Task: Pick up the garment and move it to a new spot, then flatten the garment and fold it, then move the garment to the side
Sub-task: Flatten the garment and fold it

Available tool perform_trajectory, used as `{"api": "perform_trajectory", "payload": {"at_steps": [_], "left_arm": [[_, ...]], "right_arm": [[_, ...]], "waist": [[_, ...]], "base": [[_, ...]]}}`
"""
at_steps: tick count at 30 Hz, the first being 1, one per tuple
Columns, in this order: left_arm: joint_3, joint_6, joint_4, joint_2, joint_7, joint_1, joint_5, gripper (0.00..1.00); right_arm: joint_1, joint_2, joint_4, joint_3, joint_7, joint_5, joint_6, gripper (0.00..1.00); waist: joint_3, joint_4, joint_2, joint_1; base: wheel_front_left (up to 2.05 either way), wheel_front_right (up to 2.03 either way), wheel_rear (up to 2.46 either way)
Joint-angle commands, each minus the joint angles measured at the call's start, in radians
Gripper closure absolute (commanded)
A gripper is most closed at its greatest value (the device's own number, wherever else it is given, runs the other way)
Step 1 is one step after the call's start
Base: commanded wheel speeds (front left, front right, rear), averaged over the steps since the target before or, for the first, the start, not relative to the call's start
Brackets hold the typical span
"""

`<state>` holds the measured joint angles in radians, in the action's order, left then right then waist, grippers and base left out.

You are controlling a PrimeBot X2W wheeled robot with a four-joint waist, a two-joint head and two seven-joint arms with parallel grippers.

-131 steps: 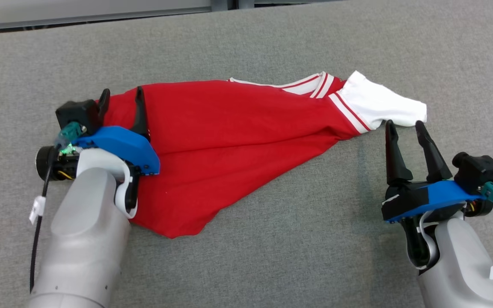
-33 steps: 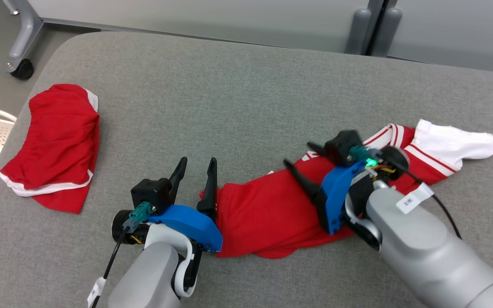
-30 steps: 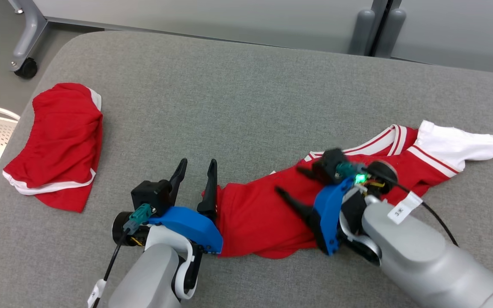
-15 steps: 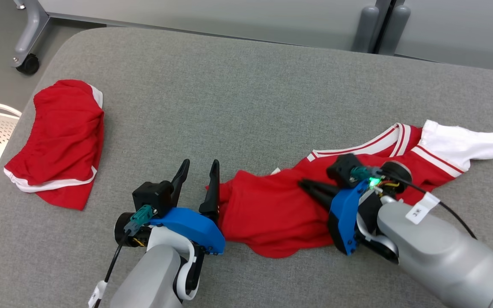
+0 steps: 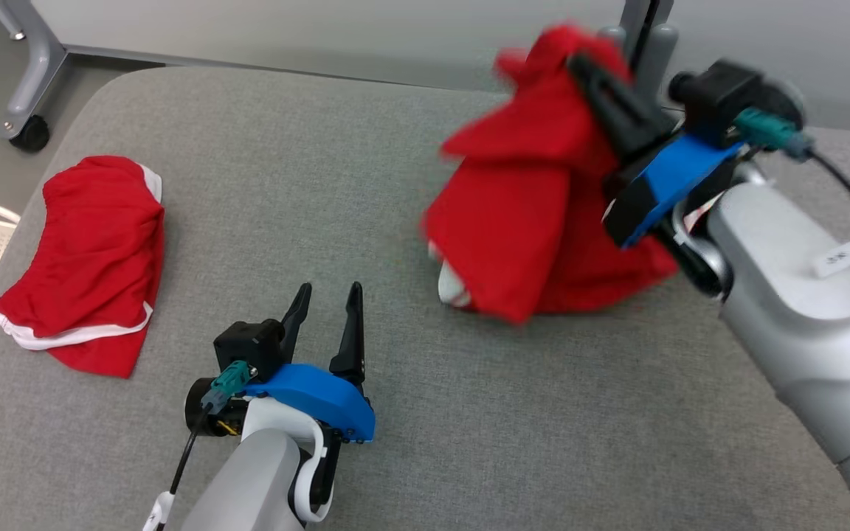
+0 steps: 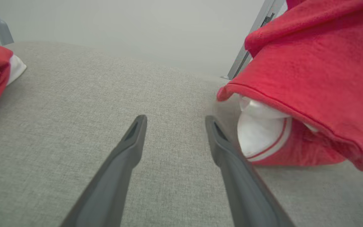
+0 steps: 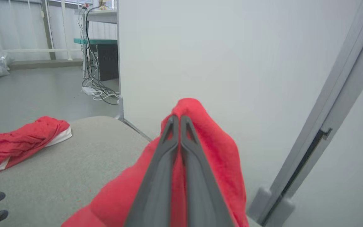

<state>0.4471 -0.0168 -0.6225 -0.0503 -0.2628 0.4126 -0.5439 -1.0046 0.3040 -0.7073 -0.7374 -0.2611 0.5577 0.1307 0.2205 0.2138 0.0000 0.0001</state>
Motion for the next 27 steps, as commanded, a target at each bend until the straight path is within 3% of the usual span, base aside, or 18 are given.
{"api": "perform_trajectory", "payload": {"at_steps": [1,3,6,12,13,14,15,20,27], "left_arm": [[-0.008,0.004,-0.005,0.000,-0.003,-0.005,0.010,0.00],[-0.012,0.007,-0.009,0.000,-0.003,-0.011,0.016,0.00],[-0.019,0.010,-0.016,0.000,-0.003,-0.021,0.016,0.00],[-0.029,0.016,-0.030,0.000,-0.003,-0.041,0.019,0.00],[-0.032,0.016,-0.033,0.000,-0.003,-0.045,0.019,0.00],[-0.032,0.017,-0.036,0.000,-0.003,-0.047,0.019,0.00],[-0.035,0.018,-0.039,-0.001,-0.003,-0.050,0.021,0.00],[-0.047,0.017,-0.048,0.000,-0.003,-0.059,0.028,0.00],[-0.055,0.025,-0.038,0.000,-0.003,-0.049,0.042,0.00]], "right_arm": [[0.056,-0.013,0.073,0.088,-0.005,-0.099,0.000,1.00],[0.127,-0.046,0.182,0.162,-0.005,-0.228,0.000,1.00],[0.244,-0.067,0.260,0.143,-0.005,-0.339,0.000,1.00],[0.442,-0.086,0.218,-0.022,-0.005,-0.315,0.000,0.99],[0.475,-0.092,0.196,-0.059,-0.005,-0.281,0.000,0.65],[0.494,-0.091,0.178,-0.093,-0.006,-0.262,0.000,0.19],[0.510,-0.091,0.167,-0.124,-0.006,-0.233,0.000,0.00],[0.565,-0.076,0.141,-0.193,-0.006,-0.135,0.000,0.00],[0.581,-0.071,0.194,-0.034,-0.006,-0.115,0.000,0.00]], "waist": [[-0.012,-0.011,0.0000,-0.0001],[-0.023,-0.020,0.0000,-0.0001],[-0.039,-0.033,0.0000,-0.0001],[-0.053,-0.057,0.0000,-0.0001],[-0.053,-0.062,0.0000,-0.0001],[-0.053,-0.066,0.0000,-0.0001],[-0.053,-0.071,0.0000,-0.0001],[-0.052,-0.094,0.0000,-0.0001],[-0.058,-0.129,0.0000,-0.0001]], "base": [[0.00,0.00,0.00],[0.00,0.00,0.00],[0.00,0.00,0.00],[0.00,0.00,0.00],[0.00,0.00,0.00],[0.00,0.00,0.00],[0.00,0.00,0.00],[0.00,0.00,0.00],[0.00,0.00,0.00]]}}
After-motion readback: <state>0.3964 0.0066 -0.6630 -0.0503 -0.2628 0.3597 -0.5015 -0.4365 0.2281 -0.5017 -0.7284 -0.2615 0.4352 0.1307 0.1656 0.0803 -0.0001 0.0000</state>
